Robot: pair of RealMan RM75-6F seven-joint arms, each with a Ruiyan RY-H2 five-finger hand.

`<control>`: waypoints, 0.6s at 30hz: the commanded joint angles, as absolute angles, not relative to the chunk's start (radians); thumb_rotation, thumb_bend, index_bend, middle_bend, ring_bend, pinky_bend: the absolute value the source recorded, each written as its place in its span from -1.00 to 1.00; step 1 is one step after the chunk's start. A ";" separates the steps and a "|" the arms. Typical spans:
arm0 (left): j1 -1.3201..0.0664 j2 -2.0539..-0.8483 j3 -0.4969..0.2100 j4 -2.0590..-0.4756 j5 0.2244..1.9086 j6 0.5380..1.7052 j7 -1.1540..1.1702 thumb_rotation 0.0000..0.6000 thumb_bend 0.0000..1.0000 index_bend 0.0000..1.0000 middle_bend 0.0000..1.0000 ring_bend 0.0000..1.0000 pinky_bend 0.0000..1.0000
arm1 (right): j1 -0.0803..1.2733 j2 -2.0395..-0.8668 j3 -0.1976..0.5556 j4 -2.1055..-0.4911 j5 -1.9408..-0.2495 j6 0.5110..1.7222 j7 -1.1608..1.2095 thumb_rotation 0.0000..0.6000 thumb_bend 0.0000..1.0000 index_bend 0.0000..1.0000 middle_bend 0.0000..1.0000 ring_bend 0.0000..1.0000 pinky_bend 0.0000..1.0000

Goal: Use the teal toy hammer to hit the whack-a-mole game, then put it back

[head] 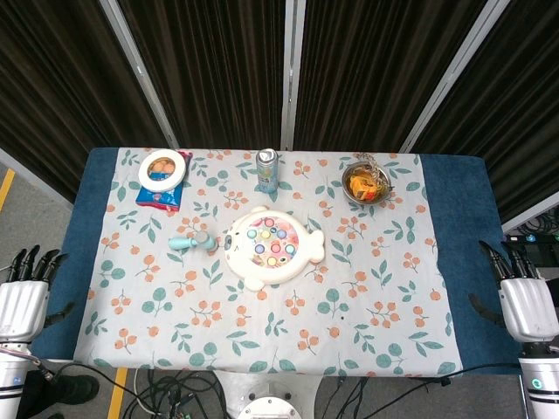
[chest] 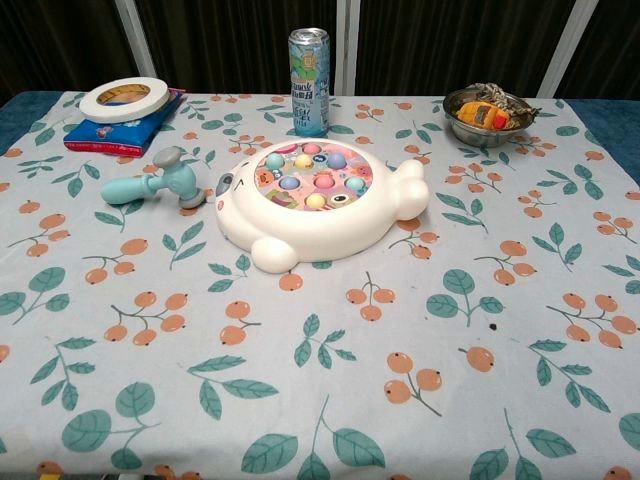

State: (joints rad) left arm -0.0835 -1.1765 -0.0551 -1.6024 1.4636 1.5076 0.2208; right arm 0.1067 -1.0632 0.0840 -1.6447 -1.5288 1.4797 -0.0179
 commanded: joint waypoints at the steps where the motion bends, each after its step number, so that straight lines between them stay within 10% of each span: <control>1: -0.083 -1.176 -0.055 -1.602 1.466 1.510 0.220 1.00 -0.70 -0.63 -0.71 -1.00 -0.90 | 0.108 -1.060 0.082 -1.649 -1.527 1.475 -0.017 1.00 -0.65 -0.84 -0.57 -0.89 -0.79; 18: -0.264 -1.154 -0.157 -1.610 1.479 1.347 0.106 1.00 -0.69 -0.61 -0.67 -0.96 -0.90 | 0.085 -1.044 0.085 -1.635 -1.551 1.538 0.009 1.00 -0.65 -0.84 -0.58 -0.89 -0.80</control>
